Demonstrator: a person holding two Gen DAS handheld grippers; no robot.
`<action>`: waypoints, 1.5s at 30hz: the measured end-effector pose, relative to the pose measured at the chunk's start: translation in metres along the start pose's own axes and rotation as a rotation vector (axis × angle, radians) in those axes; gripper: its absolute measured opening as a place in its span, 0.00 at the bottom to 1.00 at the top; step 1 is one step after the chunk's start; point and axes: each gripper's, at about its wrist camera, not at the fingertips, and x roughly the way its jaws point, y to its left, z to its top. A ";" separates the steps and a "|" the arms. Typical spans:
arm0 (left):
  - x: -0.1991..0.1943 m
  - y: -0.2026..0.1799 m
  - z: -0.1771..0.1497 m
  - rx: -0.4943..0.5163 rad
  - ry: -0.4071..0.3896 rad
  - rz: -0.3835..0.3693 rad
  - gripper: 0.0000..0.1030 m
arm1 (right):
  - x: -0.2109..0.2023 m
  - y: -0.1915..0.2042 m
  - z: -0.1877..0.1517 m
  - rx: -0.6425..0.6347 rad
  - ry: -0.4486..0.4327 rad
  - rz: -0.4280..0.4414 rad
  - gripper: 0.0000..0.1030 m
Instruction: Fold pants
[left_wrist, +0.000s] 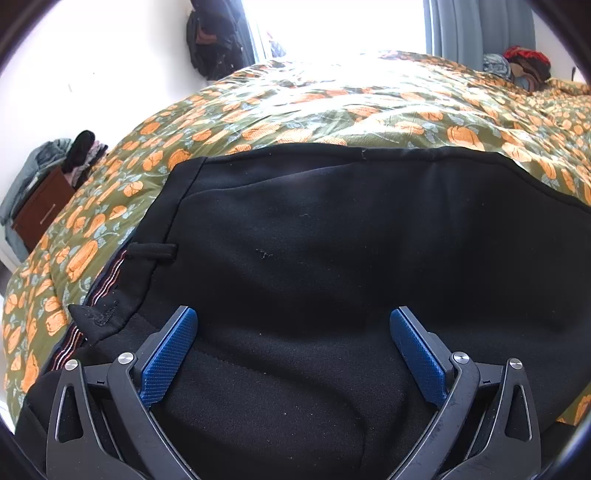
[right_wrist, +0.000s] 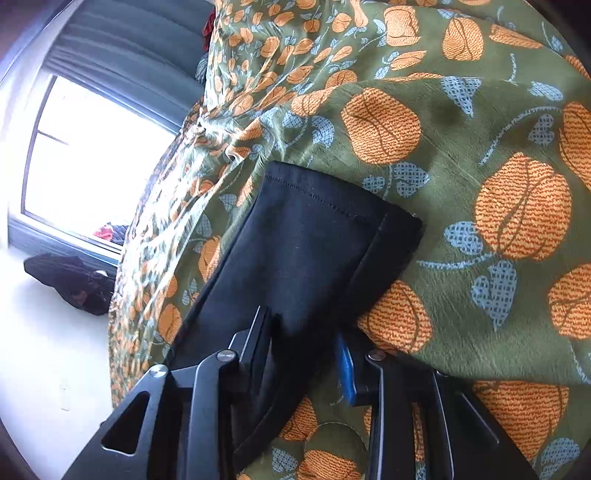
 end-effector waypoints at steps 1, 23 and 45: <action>0.000 0.000 0.000 0.000 0.000 0.000 0.99 | -0.008 0.013 -0.001 -0.081 -0.023 -0.001 0.10; -0.011 -0.003 0.007 0.027 0.089 0.034 0.99 | -0.295 -0.083 -0.175 -0.494 -0.146 -0.518 0.45; -0.134 -0.043 -0.137 0.176 0.045 -0.138 1.00 | -0.135 0.143 -0.325 -0.795 0.063 -0.534 0.58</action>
